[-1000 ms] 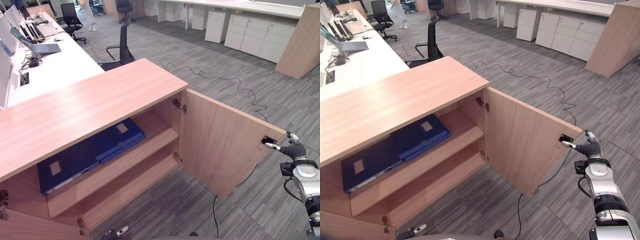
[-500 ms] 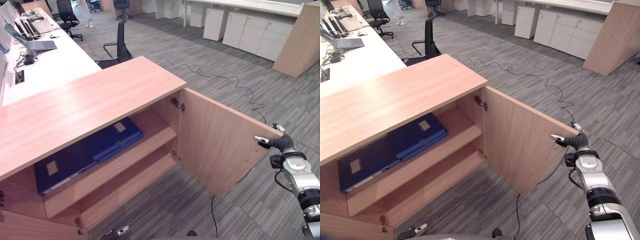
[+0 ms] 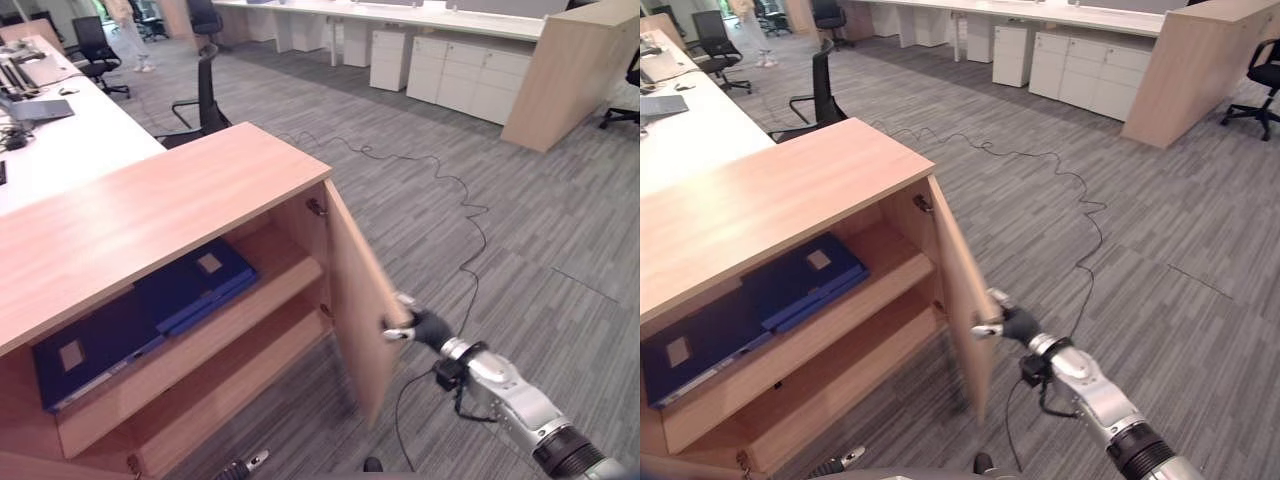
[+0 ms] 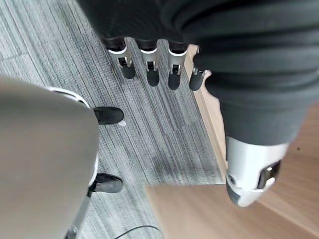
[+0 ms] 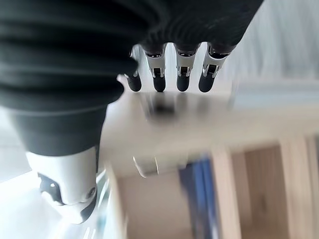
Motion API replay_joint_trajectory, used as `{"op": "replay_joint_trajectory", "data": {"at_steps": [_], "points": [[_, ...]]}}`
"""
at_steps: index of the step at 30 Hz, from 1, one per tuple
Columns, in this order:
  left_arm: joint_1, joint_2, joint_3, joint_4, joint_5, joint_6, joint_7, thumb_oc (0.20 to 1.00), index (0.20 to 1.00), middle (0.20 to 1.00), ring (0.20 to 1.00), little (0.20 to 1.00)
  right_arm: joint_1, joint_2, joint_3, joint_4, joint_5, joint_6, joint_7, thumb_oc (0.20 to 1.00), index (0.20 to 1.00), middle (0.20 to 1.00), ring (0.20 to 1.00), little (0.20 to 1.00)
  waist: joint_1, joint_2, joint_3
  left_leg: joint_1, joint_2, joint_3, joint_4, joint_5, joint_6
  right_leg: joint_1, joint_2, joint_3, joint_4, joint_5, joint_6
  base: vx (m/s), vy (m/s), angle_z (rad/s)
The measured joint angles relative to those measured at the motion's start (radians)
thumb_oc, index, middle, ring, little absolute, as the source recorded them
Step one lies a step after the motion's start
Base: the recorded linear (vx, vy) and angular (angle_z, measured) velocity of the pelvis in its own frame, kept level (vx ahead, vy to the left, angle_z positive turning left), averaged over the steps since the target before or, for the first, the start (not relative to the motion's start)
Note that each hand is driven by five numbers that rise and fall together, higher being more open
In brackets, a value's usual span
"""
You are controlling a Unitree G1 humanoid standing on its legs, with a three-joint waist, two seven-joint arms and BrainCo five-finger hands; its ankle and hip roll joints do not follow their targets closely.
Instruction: Put the empty folder in the office cabinet
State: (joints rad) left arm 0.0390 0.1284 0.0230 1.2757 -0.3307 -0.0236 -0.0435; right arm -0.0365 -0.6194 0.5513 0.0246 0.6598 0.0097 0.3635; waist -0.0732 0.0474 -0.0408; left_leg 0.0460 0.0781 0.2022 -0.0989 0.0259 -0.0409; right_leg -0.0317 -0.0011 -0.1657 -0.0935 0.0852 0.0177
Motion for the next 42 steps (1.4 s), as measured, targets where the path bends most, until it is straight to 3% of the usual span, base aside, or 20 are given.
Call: {"op": "replay_joint_trajectory", "data": {"at_steps": [4,6,12,16,20,22,23,24,25,27,30,31,32,33,34,35,36,37,38,42], "points": [[0.03,0.022,0.017,0.03,0.035,0.002,-0.005,1.0,1.0,1.0,1.0,1.0,0.039,0.016,-0.005,-0.03,0.12,0.04,0.073,1.0,1.0,1.0,1.0,1.0,0.027,-0.006,-0.004,0.0,-0.004,-0.006,0.005,0.013,0.0,0.001,-0.006,-0.008,0.0,-0.001,-0.001,-0.01,-0.01,0.11],[0.067,0.041,0.016,0.029,0.065,0.013,-0.002,1.0,1.0,1.0,1.0,1.0,0.104,0.033,0.009,-0.067,0.251,0.087,0.108,1.0,1.0,1.0,1.0,1.0,0.027,-0.031,-0.011,0.001,-0.005,0.0,0.009,0.014,-0.001,0.002,-0.006,-0.006,0.0,0.0,-0.001,-0.02,-0.037,-0.08],[0.05,0.042,0.007,0.017,0.067,0.012,-0.004,1.0,1.0,1.0,1.0,1.0,0.1,0.092,0.002,-0.012,0.33,0.086,0.106,1.0,1.0,1.0,1.0,1.0,0.032,-0.033,-0.011,0.0,-0.004,-0.004,0.009,0.011,0.002,0.007,-0.006,-0.009,0.0,-0.002,-0.003,-0.03,-0.07,0.03],[0.036,0.044,-0.023,0.018,0.062,0.011,-0.008,1.0,1.0,1.0,1.0,1.0,0.086,0.091,-0.004,0.162,0.284,0.078,0.091,1.0,1.0,1.0,1.0,1.0,0.051,-0.031,0.007,-0.011,-0.001,-0.021,0.009,0.008,0.002,0.008,-0.003,-0.021,0.001,-0.003,-0.004,-0.05,-0.091,0.09],[0.011,0.045,-0.034,0.017,0.046,0.006,-0.013,1.0,1.0,1.0,1.0,1.0,0.02,0.104,-0.015,0.515,0.014,0.04,-0.005,1.0,1.0,1.0,1.0,1.0,0.07,-0.037,0.046,-0.081,0.002,-0.075,0.07,0.009,-0.014,-0.005,-0.002,-0.071,0.006,-0.004,-0.005,-0.12,-0.142,0.39],[-0.031,0.048,-0.065,0.022,0.027,-0.001,-0.005,1.0,1.0,1.0,1.0,1.0,-0.016,0.134,-0.037,0.675,-0.067,0.034,-0.051,1.0,1.0,1.0,1.0,1.0,0.084,-0.042,0.088,-0.137,0.002,-0.127,0.135,0.027,-0.045,-0.011,-0.002,-0.119,0.007,-0.014,-0.02,-0.14,-0.112,1.03],[-0.078,0.069,-0.105,0.017,0.022,-0.013,0.002,1.0,1.0,1.0,1.0,1.0,-0.042,0.19,-0.076,0.802,-0.124,0.027,-0.097,1.0,1.0,1.0,1.0,1.0,0.094,-0.076,0.132,-0.214,-0.021,-0.146,0.182,0.09,-0.1,-0.022,-0.029,-0.168,0.008,-0.014,-0.03,-0.07,-0.077,1.62],[-0.109,0.076,-0.107,0.019,0.021,-0.013,0.008,1.0,1.0,1.0,1.0,1.0,-0.042,0.216,-0.091,0.852,-0.16,0.024,-0.119,1.0,1.0,1.0,1.0,1.0,0.1,-0.098,0.15,-0.221,-0.032,-0.097,0.155,0.14,-0.142,-0.021,-0.055,-0.219,0.0,-0.007,-0.067,-0.06,-0.074,1.65],[-0.117,0.082,-0.104,0.013,0.02,-0.012,0.011,1.0,1.0,1.0,1.0,1.0,-0.037,0.229,-0.092,0.874,-0.186,0.026,-0.132,1.0,1.0,1.0,1.0,1.0,0.11,-0.105,0.157,-0.219,-0.015,-0.004,0.167,0.114,-0.1,-0.019,-0.059,-0.238,0.0,-0.019,-0.085,-0.08,-0.051,0.9],[-0.1,0.092,-0.103,0.002,0.002,-0.015,0.015,1.0,1.0,1.0,1.0,1.0,-0.052,0.284,-0.11,0.963,-0.233,0.004,-0.154,1.0,1.0,1.0,1.0,1.0,0.135,-0.116,0.162,-0.174,0.031,0.104,0.216,0.056,-0.037,0.002,-0.065,-0.271,0.0,-0.022,-0.098,-0.03,-0.03,0.49],[-0.111,0.086,-0.12,0.017,0.003,-0.019,0.017,1.0,1.0,1.0,1.0,1.0,-0.054,0.349,-0.183,1.124,-0.296,0.002,-0.202,1.0,1.0,1.0,1.0,1.0,0.126,-0.117,0.162,-0.125,0.052,0.146,0.278,0.045,-0.036,0.042,-0.089,-0.367,0.0,-0.041,-0.088,-0.02,0.009,1.13],[-0.122,0.068,-0.126,0.018,0.004,-0.019,0.025,1.0,1.0,1.0,1.0,1.0,-0.043,0.368,-0.242,1.237,-0.32,0.004,-0.235,1.0,1.0,1.0,1.0,1.0,0.119,-0.105,0.153,-0.07,0.057,0.218,0.266,0.022,-0.031,0.066,-0.11,-0.45,0.0,-0.051,-0.073,-0.03,0.028,1.57],[-0.115,0.054,-0.143,0.014,0.003,-0.021,0.028,1.0,1.0,1.0,1.0,1.0,-0.04,0.357,-0.252,1.25,-0.328,0.014,-0.249,1.0,1.0,1.0,1.0,1.0,0.121,-0.079,0.14,-0.029,0.057,0.22,0.193,0.025,-0.034,0.058,-0.104,-0.453,0.019,-0.057,-0.056,-0.04,0.059,1.29],[-0.117,0.055,-0.146,0.014,0.007,-0.017,0.03,1.0,1.0,1.0,1.0,1.0,-0.044,0.362,-0.271,1.255,-0.33,0.013,-0.26,1.0,1.0,1.0,1.0,1.0,0.126,-0.077,0.137,-0.025,0.048,0.233,0.154,0.025,-0.022,0.051,-0.109,-0.464,0.044,-0.052,-0.042,-0.08,0.126,0.96],[-0.145,0.033,-0.18,0.026,0.022,-0.014,0.029,1.0,1.0,1.0,1.0,1.0,-0.04,0.364,-0.337,1.297,-0.333,0.001,-0.275,1.0,1.0,1.0,1.0,1.0,0.114,-0.066,0.129,-0.018,0.035,0.256,0.104,0.029,-0.01,0.069,-0.129,-0.541,0.087,-0.062,-0.028,-0.11,0.185,2.16],[-0.201,-0.008,-0.226,0.044,0.038,-0.013,0.023,1.0,1.0,1.0,1.0,1.0,-0.012,0.36,-0.406,1.4,-0.338,0.013,-0.296,1.0,1.0,1.0,1.0,1.0,0.112,-0.055,0.112,-0.036,-0.013,0.286,0.06,0.075,0.056,0.087,-0.177,-0.655,0.155,-0.112,0.001,-0.1,0.217,3.38],[-0.198,-0.033,-0.271,-0.024,0.057,-0.02,0.018,1.0,1.0,1.0,1.0,1.0,0.017,0.341,-0.445,1.44,-0.34,0.024,-0.315,1.0,1.0,1.0,1.0,1.0,0.116,-0.012,0.075,-0.057,-0.017,0.351,0.012,0.019,0.107,0.083,-0.181,-0.709,0.201,-0.164,0.017,-0.1,0.303,3.22],[-0.162,-0.029,-0.291,-0.057,0.069,-0.018,0.017,1.0,1.0,1.0,1.0,1.0,0.022,0.338,-0.444,1.422,-0.349,0.024,-0.326,1.0,1.0,1.0,1.0,1.0,0.127,-0.01,0.063,-0.039,-0.031,0.361,0.016,-0.014,0.077,0.08,-0.206,-0.692,0.225,-0.182,0.018,-0.08,0.279,2.04],[-0.107,-0.022,-0.297,-0.068,0.084,-0.017,0.014,1.0,1.0,1.0,1.0,1.0,0.012,0.326,-0.448,1.384,-0.364,0.021,-0.33,1.0,1.0,1.0,1.0,1.0,0.125,0.001,0.05,-0.026,-0.05,0.349,0.027,-0.005,0.072,0.087,-0.233,-0.666,0.254,-0.182,0.032,-0.09,0.369,0.68],[-0.041,0.003,-0.303,-0.105,0.11,-0.021,0.004,1.0,1.0,1.0,1.0,1.0,0.006,0.332,-0.449,1.328,-0.366,0.016,-0.342,1.0,1.0,1.0,1.0,1.0,0.134,0.032,0.017,-0.002,-0.098,0.292,0.004,-0.014,0.11,0.128,-0.291,-0.703,0.312,-0.186,0.068,-0.05,0.25,0.44]]}}
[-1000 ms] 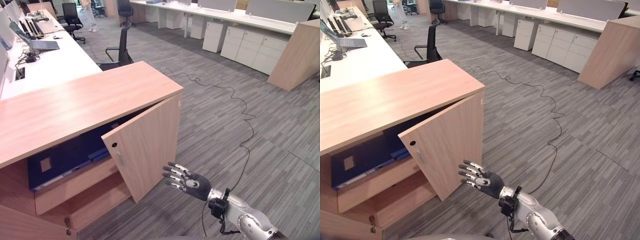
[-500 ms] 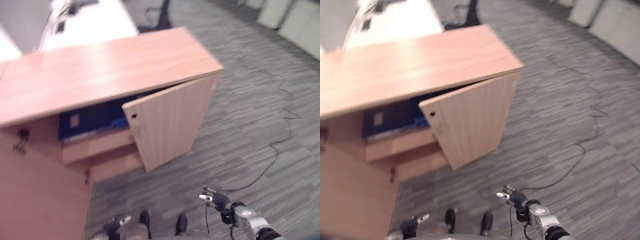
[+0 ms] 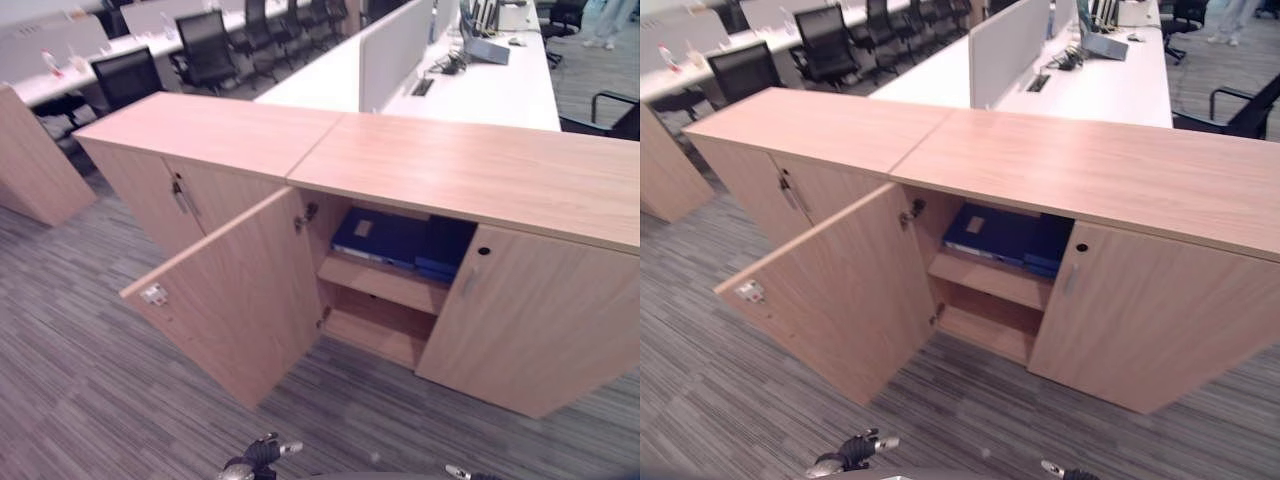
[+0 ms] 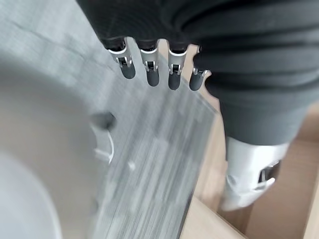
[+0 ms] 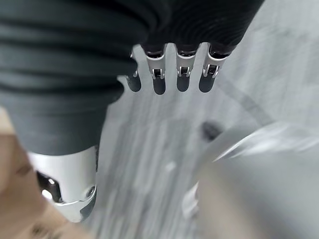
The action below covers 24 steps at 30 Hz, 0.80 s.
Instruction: Put the empty folder in the office cabinet
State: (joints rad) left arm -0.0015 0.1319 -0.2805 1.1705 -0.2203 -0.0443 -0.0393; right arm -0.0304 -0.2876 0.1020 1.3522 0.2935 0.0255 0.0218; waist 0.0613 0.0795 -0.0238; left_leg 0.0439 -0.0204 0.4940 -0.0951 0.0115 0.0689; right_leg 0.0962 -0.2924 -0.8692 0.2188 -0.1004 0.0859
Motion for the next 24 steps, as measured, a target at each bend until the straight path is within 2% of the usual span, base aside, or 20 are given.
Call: {"op": "replay_joint_trajectory", "data": {"at_steps": [1,3,4,5,6,7,8,9,10,11,12,14,17,19,22,24], "points": [[-0.001,0.009,-0.005,-0.004,0.012,-0.002,-0.007,1.0,1.0,1.0,1.0,1.0,0.009,0.01,0.002,-0.014,0.001,0.0,0.0,1.0,1.0,1.0,1.0,1.0,0.001,-0.005,0.0,0.01,-0.016,-0.023,0.014,0.0,0.01,0.006,-0.027,-0.017,0.021,-0.014,0.015,-0.03,0.213,0.74],[0.002,0.027,0.002,-0.004,0.013,-0.001,-0.017,1.0,1.0,1.0,1.0,1.0,-0.017,0.025,-0.003,-0.023,0.003,0.0,0.0,1.0,1.0,1.0,1.0,1.0,0.004,-0.012,0.004,0.001,-0.033,-0.065,0.026,-0.012,0.029,0.023,-0.047,-0.027,0.048,-0.005,0.028,-0.03,0.171,0.62],[-0.001,0.028,0.0,0.003,0.013,-0.001,-0.019,1.0,1.0,1.0,1.0,1.0,-0.018,0.026,-0.011,-0.024,0.004,-0.001,0.0,1.0,1.0,1.0,1.0,1.0,-0.002,-0.015,0.01,0.003,-0.04,-0.094,0.027,-0.015,0.037,0.024,-0.067,-0.017,0.101,-0.003,0.026,0.02,0.061,0.84],[-0.01,0.027,-0.007,0.005,0.013,0.0,-0.019,1.0,1.0,1.0,1.0,1.0,-0.01,0.026,-0.019,-0.025,0.007,-0.001,0.0,1.0,1.0,1.0,1.0,1.0,-0.026,-0.013,0.018,0.013,-0.046,-0.136,0.027,-0.018,0.047,0.004,-0.097,0.024,0.185,-0.025,0.02,0.07,0.038,1.08],[-0.011,0.029,-0.008,0.004,0.013,-0.001,-0.018,1.0,1.0,1.0,1.0,1.0,-0.001,0.032,-0.019,-0.024,0.011,-0.001,0.0,1.0,1.0,1.0,1.0,1.0,-0.038,-0.015,0.019,0.015,-0.047,-0.161,0.028,-0.016,0.05,-0.007,-0.106,0.073,0.211,-0.043,0.027,0.07,0.037,1.02],[-0.015,0.035,-0.01,0.008,0.012,-0.004,-0.012,1.0,1.0,1.0,1.0,1.0,-0.002,0.037,-0.016,-0.011,0.032,-0.001,0.006,1.0,1.0,1.0,1.0,1.0,-0.048,-0.012,0.023,0.018,-0.05,-0.2,0.027,-0.014,0.05,-0.062,-0.051,0.282,0.204,-0.071,0.038,0.0,0.029,1.09],[-0.03,0.044,-0.006,0.031,0.012,-0.005,-0.009,1.0,1.0,1.0,1.0,1.0,-0.005,0.044,-0.007,-0.018,0.054,-0.008,0.009,1.0,1.0,1.0,1.0,1.0,-0.091,-0.013,0.038,0.007,-0.047,-0.246,0.043,-0.013,0.05,-0.114,0.069,0.645,0.171,-0.098,0.065,-0.04,-0.04,1.24],[-0.044,0.046,-0.002,0.051,0.011,-0.008,-0.004,1.0,1.0,1.0,1.0,1.0,-0.011,0.044,0.001,-0.022,0.076,-0.018,0.01,1.0,1.0,1.0,1.0,1.0,-0.106,-0.027,0.053,0.016,-0.049,-0.259,0.025,0.007,0.043,-0.153,0.107,0.746,0.162,-0.123,0.091,-0.03,-0.092,0.93],[-0.044,0.054,0.007,0.04,0.011,-0.017,0.0,1.0,1.0,1.0,1.0,1.0,-0.013,0.048,0.003,-0.017,0.083,-0.016,0.009,1.0,1.0,1.0,1.0,1.0,-0.091,-0.042,0.06,0.011,-0.053,-0.249,0.01,0.016,0.036,-0.2,0.106,0.742,0.159,-0.119,0.084,0.01,-0.099,0.59],[-0.049,0.068,0.026,0.046,0.01,-0.034,0.007,1.0,1.0,1.0,1.0,1.0,-0.005,0.062,0.005,-0.023,0.103,-0.023,0.009,1.0,1.0,1.0,1.0,1.0,-0.087,-0.063,0.065,0.005,-0.057,-0.275,0.013,0.017,0.029,-0.216,0.116,0.748,0.107,-0.11,0.065,0.05,-0.098,0.66],[-0.043,0.083,0.051,0.042,0.008,-0.038,0.024,1.0,1.0,1.0,1.0,1.0,0.019,0.076,0.004,-0.016,0.12,-0.019,0.012,1.0,1.0,1.0,1.0,1.0,-0.096,-0.085,0.061,0.007,-0.065,-0.319,0.007,0.019,0.011,-0.212,0.12,0.719,0.038,-0.035,0.022,0.06,-0.066,0.82],[-0.012,0.097,0.064,0.033,0.008,-0.04,0.033,1.0,1.0,1.0,1.0,1.0,0.022,0.068,0.001,-0.017,0.12,-0.023,0.014,1.0,1.0,1.0,1.0,1.0,-0.075,-0.079,0.054,0.007,-0.048,-0.328,0.006,0.019,0.0,-0.189,0.134,0.688,-0.015,0.004,0.017,0.06,-0.071,0.32],[0.025,0.127,0.113,-0.032,0.008,-0.042,0.057,1.0,1.0,1.0,1.0,1.0,0.018,0.045,-0.039,-0.021,0.12,-0.027,0.014,1.0,1.0,1.0,1.0,1.0,-0.062,-0.042,0.051,0.008,-0.016,-0.339,0.007,0.024,-0.012,-0.123,0.179,0.667,-0.151,0.07,-0.013,0.04,-0.049,0.01],[0.008,0.152,0.129,-0.035,0.008,-0.039,0.064,1.0,1.0,1.0,1.0,1.0,0.018,0.025,-0.041,-0.026,0.12,-0.033,0.015,1.0,1.0,1.0,1.0,1.0,-0.065,-0.028,0.046,0.011,-0.004,-0.339,0.007,0.022,-0.018,-0.093,0.196,0.663,-0.209,0.091,-0.019,0.06,-0.051,0.0],[-0.066,0.227,0.172,-0.046,0.01,-0.039,0.08,1.0,1.0,1.0,1.0,1.0,0.031,0.009,-0.056,-0.024,0.12,-0.038,0.018,1.0,1.0,1.0,1.0,1.0,-0.067,-0.026,0.041,0.029,0.011,-0.338,0.006,0.016,-0.032,-0.024,0.221,0.657,-0.313,0.128,-0.028,0.07,-0.058,-0.02],[-0.118,0.264,0.172,-0.059,0.011,-0.037,0.091,1.0,1.0,1.0,1.0,1.0,0.05,-0.001,-0.065,-0.024,0.12,-0.039,0.019,1.0,1.0,1.0,1.0,1.0,-0.073,-0.021,0.031,0.037,0.018,-0.339,0.006,0.012,-0.042,-0.017,0.228,0.656,-0.313,0.124,-0.032,0.06,-0.053,-0.01]]}}
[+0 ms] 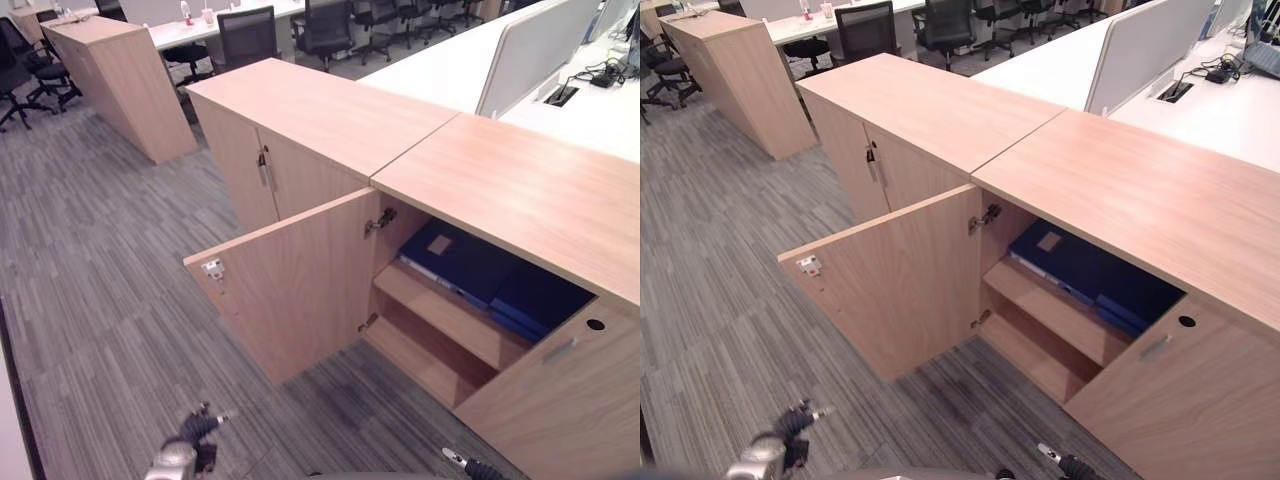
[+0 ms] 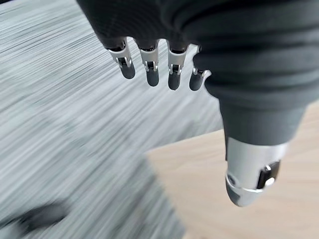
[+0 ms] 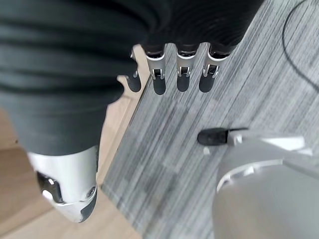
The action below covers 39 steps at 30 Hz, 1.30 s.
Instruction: Put the empty folder in the office cabinet
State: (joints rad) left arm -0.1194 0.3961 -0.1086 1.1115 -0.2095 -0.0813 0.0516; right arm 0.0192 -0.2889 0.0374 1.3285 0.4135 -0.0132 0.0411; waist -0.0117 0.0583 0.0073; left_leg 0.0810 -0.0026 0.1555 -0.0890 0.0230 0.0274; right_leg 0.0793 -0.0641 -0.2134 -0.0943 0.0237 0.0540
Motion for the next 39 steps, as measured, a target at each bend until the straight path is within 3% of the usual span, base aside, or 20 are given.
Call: {"op": "replay_joint_trajectory", "data": {"at_steps": [6,10,18,23,26,30,31,35,39], "points": [[-0.18,0.067,-0.01,-0.076,0.002,0.0,0.02,1.0,1.0,1.0,1.0,1.0,0.047,-0.013,0.0,0.002,0.0,0.002,0.003,1.0,1.0,1.0,1.0,1.0,-0.025,-0.004,-0.022,0.011,0.01,0.009,0.0,-0.004,-0.006,0.008,0.009,0.007,0.0,-0.003,-0.002,0.04,-0.037,-0.05],[-0.216,0.089,-0.026,-0.018,0.002,0.018,0.048,1.0,1.0,1.0,1.0,1.0,0.065,-0.013,0.001,0.002,0.0,0.002,0.006,1.0,1.0,1.0,1.0,1.0,-0.059,-0.002,-0.027,0.01,0.01,0.034,0.0,-0.005,-0.008,-0.003,0.008,0.023,0.0,-0.001,0.0,0.03,-0.012,-0.15],[-0.312,0.127,-0.049,0.147,0.0,0.033,0.037,1.0,1.0,1.0,1.0,1.0,0.093,-0.032,-0.001,-0.025,0.0,0.001,0.019,1.0,1.0,1.0,1.0,1.0,-0.069,-0.008,-0.044,-0.01,0.01,0.068,-0.001,-0.007,-0.011,-0.039,0.008,0.057,0.001,0.012,0.002,0.0,0.011,-0.15],[-0.331,0.153,-0.016,0.193,-0.011,0.035,0.022,1.0,1.0,1.0,1.0,1.0,0.098,-0.045,-0.005,-0.04,0.0,0.0,0.025,1.0,1.0,1.0,1.0,1.0,-0.098,-0.03,-0.05,-0.016,0.011,0.091,-0.001,-0.008,-0.012,-0.056,0.009,0.071,0.001,0.018,0.005,-0.01,0.018,-0.18],[-0.355,0.217,0.04,0.272,-0.05,0.043,0.015,1.0,1.0,1.0,1.0,1.0,0.101,-0.048,-0.013,-0.084,0.0,-0.002,0.03,1.0,1.0,1.0,1.0,1.0,-0.118,-0.06,-0.045,-0.028,0.018,0.147,0.0,-0.008,-0.012,-0.095,0.018,0.122,0.001,0.036,0.001,0.0,0.011,-0.48],[-0.366,0.283,0.032,0.27,-0.05,0.061,0.023,1.0,1.0,1.0,1.0,1.0,0.117,-0.049,-0.019,-0.085,0.0,-0.003,0.038,1.0,1.0,1.0,1.0,1.0,-0.116,-0.079,-0.039,-0.028,0.03,0.195,-0.001,-0.012,-0.019,-0.115,0.02,0.11,0.001,0.05,0.004,-0.01,0.003,-0.4],[-0.385,0.283,0.029,0.269,-0.049,0.062,0.029,1.0,1.0,1.0,1.0,1.0,0.131,-0.049,-0.021,-0.075,0.0,-0.003,0.039,1.0,1.0,1.0,1.0,1.0,-0.113,-0.09,-0.033,-0.028,0.031,0.194,-0.001,-0.012,-0.021,-0.114,0.02,0.109,0.001,0.051,0.003,0.0,0.0,0.0],[-0.396,0.266,-0.042,0.241,-0.066,0.066,0.047,1.0,1.0,1.0,1.0,1.0,0.159,-0.047,-0.02,-0.07,0.0,-0.002,0.041,1.0,1.0,1.0,1.0,1.0,-0.107,-0.088,-0.022,-0.033,0.028,0.178,-0.001,-0.01,-0.022,-0.113,0.016,0.094,0.001,0.053,0.002,-0.02,0.002,0.12],[-0.359,0.241,-0.148,0.08,-0.097,0.081,0.053,1.0,1.0,1.0,1.0,1.0,0.172,-0.042,-0.02,-0.067,0.001,-0.002,0.043,1.0,1.0,1.0,1.0,1.0,-0.064,-0.084,-0.018,-0.041,0.018,0.145,-0.001,-0.006,-0.017,-0.107,0.005,0.072,0.001,0.053,0.001,-0.02,0.006,0.27]]}}
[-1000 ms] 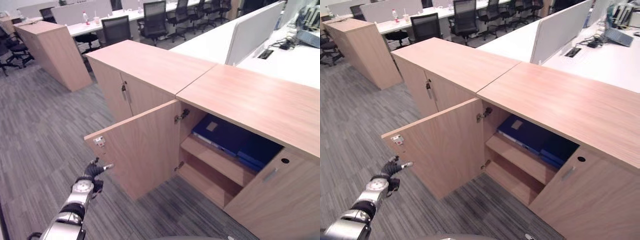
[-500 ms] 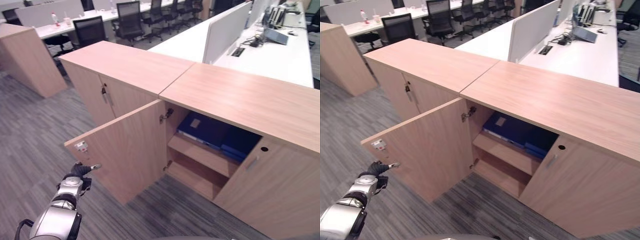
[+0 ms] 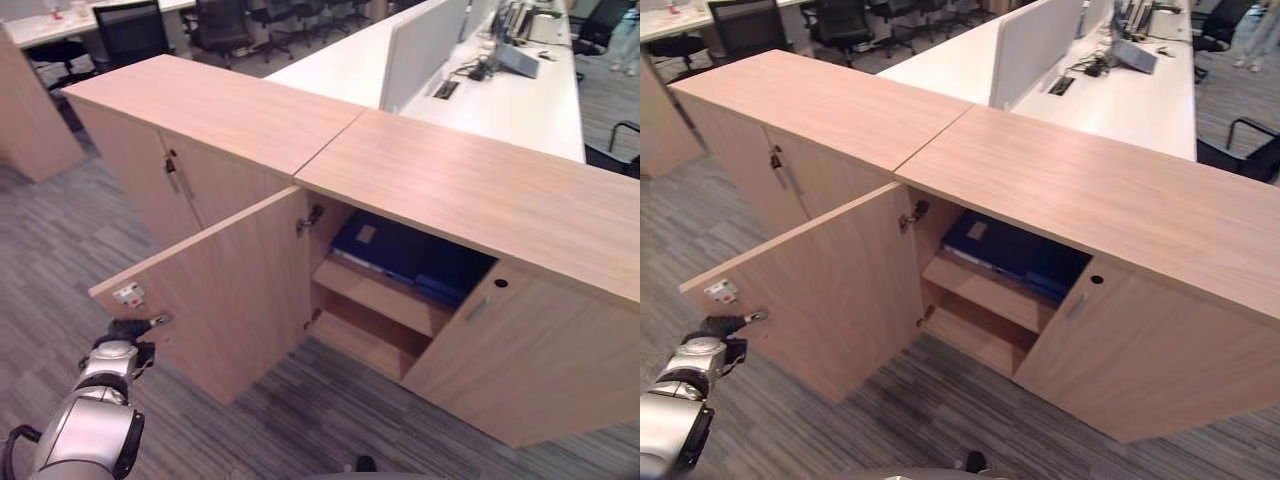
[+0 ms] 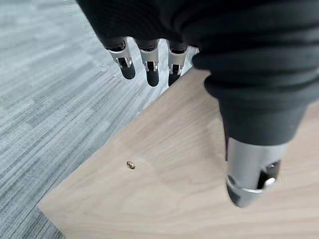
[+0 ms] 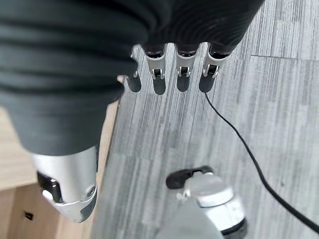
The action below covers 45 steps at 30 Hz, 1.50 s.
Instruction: Put the empty folder in the office cabinet
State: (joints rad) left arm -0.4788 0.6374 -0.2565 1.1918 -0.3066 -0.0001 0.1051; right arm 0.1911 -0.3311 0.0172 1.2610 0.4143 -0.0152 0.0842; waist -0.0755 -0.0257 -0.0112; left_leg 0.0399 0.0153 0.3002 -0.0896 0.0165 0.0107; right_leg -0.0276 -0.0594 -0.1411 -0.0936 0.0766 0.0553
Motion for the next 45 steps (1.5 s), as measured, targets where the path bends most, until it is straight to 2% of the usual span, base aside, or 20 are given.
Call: {"op": "replay_joint_trajectory", "data": {"at_steps": [3,5,8,9,11,13,15,17,18,20,22,25,27,29,32,36,38,41,44,45], "points": [[0.1,-0.03,-0.144,-0.243,0.033,-0.001,0.003,1.0,1.0,1.0,1.0,1.0,-0.009,0.018,-0.002,-0.006,0.032,-0.007,-0.005,1.0,1.0,1.0,1.0,1.0,0.053,0.007,0.007,-0.001,-0.017,-0.031,0.0,0.001,0.002,0.017,-0.019,-0.034,0.0,-0.003,0.005,-0.02,0.025,0.39],[0.162,-0.037,-0.217,-0.37,0.089,-0.003,-0.037,1.0,1.0,1.0,1.0,1.0,-0.025,0.027,-0.003,-0.005,0.038,-0.006,-0.005,1.0,1.0,1.0,1.0,1.0,0.084,0.01,0.017,-0.001,-0.029,-0.044,0.0,-0.001,0.006,0.024,-0.033,-0.041,0.0,-0.005,0.017,0.0,0.02,0.29],[0.242,-0.129,-0.247,-0.453,0.097,-0.01,-0.09,1.0,1.0,1.0,1.0,1.0,-0.08,0.047,-0.007,-0.005,0.039,-0.008,-0.005,1.0,1.0,1.0,1.0,1.0,0.085,0.022,0.018,-0.001,-0.047,-0.051,-0.001,-0.004,0.01,0.029,-0.052,-0.044,0.0,-0.002,0.033,-0.02,0.015,0.13],[0.301,-0.134,-0.303,-0.541,0.081,-0.011,-0.119,1.0,1.0,1.0,1.0,1.0,-0.104,0.056,-0.017,-0.004,0.053,-0.01,-0.008,1.0,1.0,1.0,1.0,1.0,0.085,0.026,0.022,-0.005,-0.055,-0.054,-0.001,-0.007,0.013,0.027,-0.061,-0.046,0.001,0.001,0.042,-0.01,0.009,0.13],[0.312,-0.152,-0.38,-0.591,0.061,-0.021,-0.185,1.0,1.0,1.0,1.0,1.0,-0.118,0.062,-0.019,0.004,0.079,-0.014,-0.008,1.0,1.0,1.0,1.0,1.0,0.084,0.025,0.024,-0.012,-0.061,-0.059,-0.004,-0.006,0.014,0.025,-0.069,-0.049,0.001,0.003,0.045,-0.01,0.008,0.11],[0.332,-0.169,-0.464,-0.679,-0.024,-0.018,-0.237,1.0,1.0,1.0,1.0,1.0,-0.137,0.066,-0.019,0.028,0.081,-0.018,-0.011,1.0,1.0,1.0,1.0,1.0,0.08,0.022,0.034,-0.018,-0.067,-0.058,-0.009,-0.006,0.014,0.017,-0.075,-0.048,0.002,0.005,0.049,-0.01,-0.002,-0.04],[0.336,-0.224,-0.515,-0.746,-0.169,0.004,-0.3,1.0,1.0,1.0,1.0,1.0,-0.155,0.088,-0.017,0.048,0.082,-0.016,-0.018,1.0,1.0,1.0,1.0,1.0,0.056,0.009,0.052,-0.021,-0.068,-0.05,-0.01,-0.005,0.013,0.01,-0.078,-0.047,0.002,0.011,0.058,-0.02,-0.008,-0.11],[0.334,-0.266,-0.538,-0.822,-0.297,0.01,-0.354,1.0,1.0,1.0,1.0,1.0,-0.161,0.103,-0.016,0.047,0.082,-0.015,-0.019,1.0,1.0,1.0,1.0,1.0,0.026,-0.008,0.063,-0.018,-0.064,-0.041,-0.009,-0.004,0.013,0.01,-0.075,-0.047,0.001,0.013,0.06,-0.02,-0.009,-0.16],[0.326,-0.28,-0.556,-0.927,-0.389,0.018,-0.394,1.0,1.0,1.0,1.0,1.0,-0.157,0.106,-0.014,0.049,0.081,-0.015,-0.019,1.0,1.0,1.0,1.0,1.0,0.007,-0.017,0.068,-0.017,-0.063,-0.038,-0.006,-0.001,0.02,0.012,-0.073,-0.046,0.0,0.016,0.064,-0.02,-0.01,-0.11],[0.291,-0.308,-0.568,-1.02,-0.462,0.017,-0.449,1.0,1.0,1.0,1.0,1.0,-0.152,0.105,-0.013,0.049,0.08,-0.015,-0.021,1.0,1.0,1.0,1.0,1.0,-0.006,-0.018,0.069,-0.014,-0.061,-0.036,0.0,0.009,0.036,0.013,-0.07,-0.044,0.0,0.015,0.063,-0.02,-0.011,-0.08],[0.237,-0.322,-0.566,-1.078,-0.544,0.019,-0.498,1.0,1.0,1.0,1.0,1.0,-0.154,0.106,0.022,0.059,0.076,-0.015,-0.023,1.0,1.0,1.0,1.0,1.0,-0.027,-0.013,0.072,0.0,-0.056,-0.038,0.0,0.009,0.035,0.027,-0.063,-0.045,0.0,0.017,0.056,-0.01,-0.017,-0.06],[0.273,-0.28,-0.488,-1.074,-0.602,0.019,-0.529,1.0,1.0,1.0,1.0,1.0,-0.155,0.106,0.029,0.066,0.072,-0.016,-0.022,1.0,1.0,1.0,1.0,1.0,-0.025,0.018,0.065,0.02,-0.042,-0.042,0.0,0.006,0.032,0.048,-0.049,-0.047,0.0,0.007,0.04,-0.01,-0.015,0.01],[0.376,-0.225,-0.433,-1.06,-0.612,0.019,-0.529,1.0,1.0,1.0,1.0,1.0,-0.159,0.102,0.029,0.068,0.067,-0.016,-0.02,1.0,1.0,1.0,1.0,1.0,-0.02,0.054,0.05,0.019,-0.033,-0.045,0.0,0.006,0.03,0.049,-0.039,-0.048,0.0,0.004,0.036,-0.01,-0.017,0.06],[0.457,-0.191,-0.397,-1.045,-0.61,0.017,-0.529,1.0,1.0,1.0,1.0,1.0,-0.164,0.102,0.028,0.068,0.067,-0.018,-0.017,1.0,1.0,1.0,1.0,1.0,-0.011,0.071,0.039,0.021,-0.027,-0.048,-0.001,0.007,0.027,0.053,-0.034,-0.049,0.0,0.002,0.034,0.0,0.0,0.0],[0.577,-0.21,-0.265,-0.898,-0.578,-0.01,-0.499,1.0,1.0,1.0,1.0,1.0,-0.158,0.101,0.021,0.08,0.068,-0.017,-0.016,1.0,1.0,1.0,1.0,1.0,0.012,0.072,0.031,0.04,-0.023,-0.059,-0.009,-0.007,0.006,0.069,-0.029,-0.055,0.0,-0.011,0.024,-0.01,-0.015,0.05],[0.648,-0.279,-0.139,-0.715,-0.51,-0.022,-0.443,1.0,1.0,1.0,1.0,1.0,-0.148,0.099,0.004,0.086,0.068,-0.016,-0.017,1.0,1.0,1.0,1.0,1.0,0.017,0.066,0.021,0.036,-0.022,-0.06,-0.009,-0.006,0.006,0.065,-0.029,-0.055,0.0,-0.011,0.024,-0.01,-0.004,0.02],[0.649,-0.277,-0.138,-0.633,-0.445,-0.016,-0.409,1.0,1.0,1.0,1.0,1.0,-0.135,0.099,0.0,0.098,0.068,-0.014,-0.017,1.0,1.0,1.0,1.0,1.0,0.023,0.062,0.01,0.035,-0.022,-0.061,-0.009,-0.006,0.006,0.064,-0.028,-0.057,0.0,-0.012,0.023,0.0,0.0,0.0],[0.636,-0.283,-0.131,-0.501,-0.255,-0.027,-0.374,1.0,1.0,1.0,1.0,1.0,-0.127,0.091,-0.018,0.117,0.066,0.006,-0.019,1.0,1.0,1.0,1.0,1.0,0.023,0.05,-0.001,0.035,-0.022,-0.06,-0.004,-0.002,0.012,0.063,-0.029,-0.057,0.0,-0.012,0.022,-0.01,-0.002,-0.01],[0.602,-0.343,-0.073,-0.259,-0.168,-0.036,-0.35,1.0,1.0,1.0,1.0,1.0,-0.126,0.091,-0.018,0.117,0.065,0.007,-0.017,1.0,1.0,1.0,1.0,1.0,0.001,0.048,-0.013,0.036,-0.022,-0.057,-0.001,-0.002,0.012,0.064,-0.029,-0.056,0.0,-0.014,0.019,0.0,-0.004,-0.01],[0.546,-0.397,-0.026,-0.046,-0.105,-0.025,-0.313,1.0,1.0,1.0,1.0,1.0,-0.129,0.092,-0.018,0.117,0.065,0.018,-0.015,1.0,1.0,1.0,1.0,1.0,0.0,0.05,-0.013,0.036,-0.021,-0.053,0.0,-0.002,0.012,0.063,-0.028,-0.056,0.0,-0.014,0.019,0.0,0.0,0.0]]}}
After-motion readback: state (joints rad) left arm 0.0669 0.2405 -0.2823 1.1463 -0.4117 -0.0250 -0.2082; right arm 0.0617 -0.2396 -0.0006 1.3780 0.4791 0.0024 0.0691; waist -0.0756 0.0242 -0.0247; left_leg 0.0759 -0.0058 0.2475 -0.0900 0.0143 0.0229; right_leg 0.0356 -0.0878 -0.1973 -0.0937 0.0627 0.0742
